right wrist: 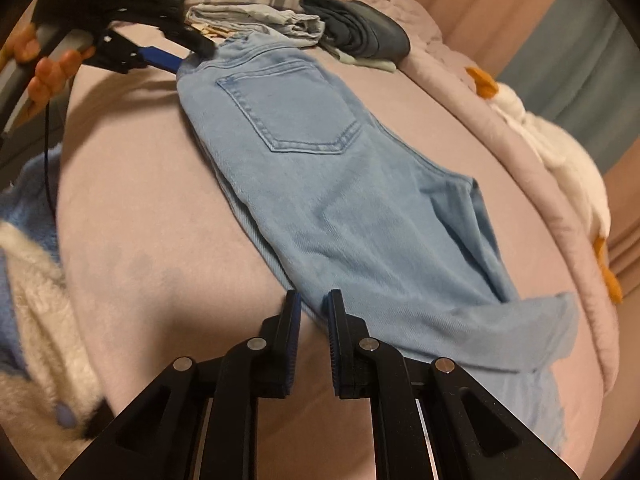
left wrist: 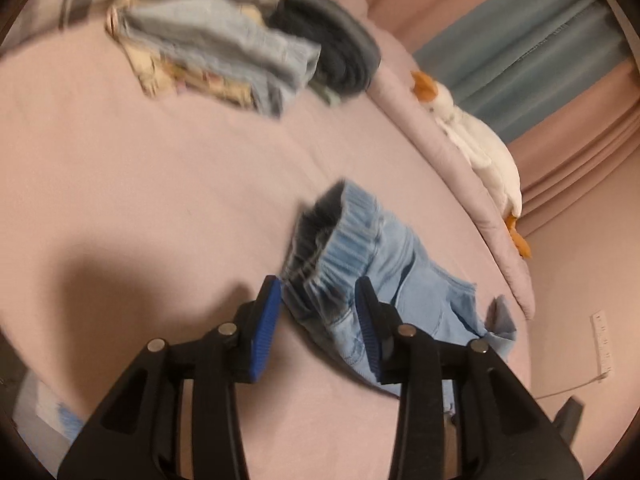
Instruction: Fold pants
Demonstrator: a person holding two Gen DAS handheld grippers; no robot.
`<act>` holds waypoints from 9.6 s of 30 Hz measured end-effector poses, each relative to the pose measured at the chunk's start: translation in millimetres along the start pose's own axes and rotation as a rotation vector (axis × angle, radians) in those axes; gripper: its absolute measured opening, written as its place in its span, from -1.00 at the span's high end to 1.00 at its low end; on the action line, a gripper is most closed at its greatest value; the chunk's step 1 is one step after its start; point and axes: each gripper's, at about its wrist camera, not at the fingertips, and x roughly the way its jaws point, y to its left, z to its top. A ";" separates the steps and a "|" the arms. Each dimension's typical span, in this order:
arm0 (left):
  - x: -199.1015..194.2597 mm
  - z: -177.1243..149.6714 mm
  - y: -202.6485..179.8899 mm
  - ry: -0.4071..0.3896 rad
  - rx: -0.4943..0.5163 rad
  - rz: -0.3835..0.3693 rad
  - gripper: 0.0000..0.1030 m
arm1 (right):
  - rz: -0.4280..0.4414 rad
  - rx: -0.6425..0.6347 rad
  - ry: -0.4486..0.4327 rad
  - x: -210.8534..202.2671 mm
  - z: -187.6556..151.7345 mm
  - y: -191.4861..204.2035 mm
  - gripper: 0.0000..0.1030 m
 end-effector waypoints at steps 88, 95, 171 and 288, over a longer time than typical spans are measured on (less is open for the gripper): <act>149.0 -84.9 -158.3 0.395 0.502 -0.048 -0.43 | -0.267 1.761 -0.227 -117.8 -335.2 -257.5 0.89; 149.1 -75.4 -165.7 0.412 0.441 -0.085 -0.43 | -0.317 1.475 -0.199 -125.7 -285.6 -300.4 0.34; 134.3 -9.3 -106.5 0.247 0.481 -0.024 -0.27 | 0.269 0.368 0.122 126.8 104.3 -195.7 0.93; 188.4 -151.3 -280.6 0.621 0.205 -0.500 -0.56 | -0.170 0.894 -0.257 -120.3 -150.6 -196.6 0.77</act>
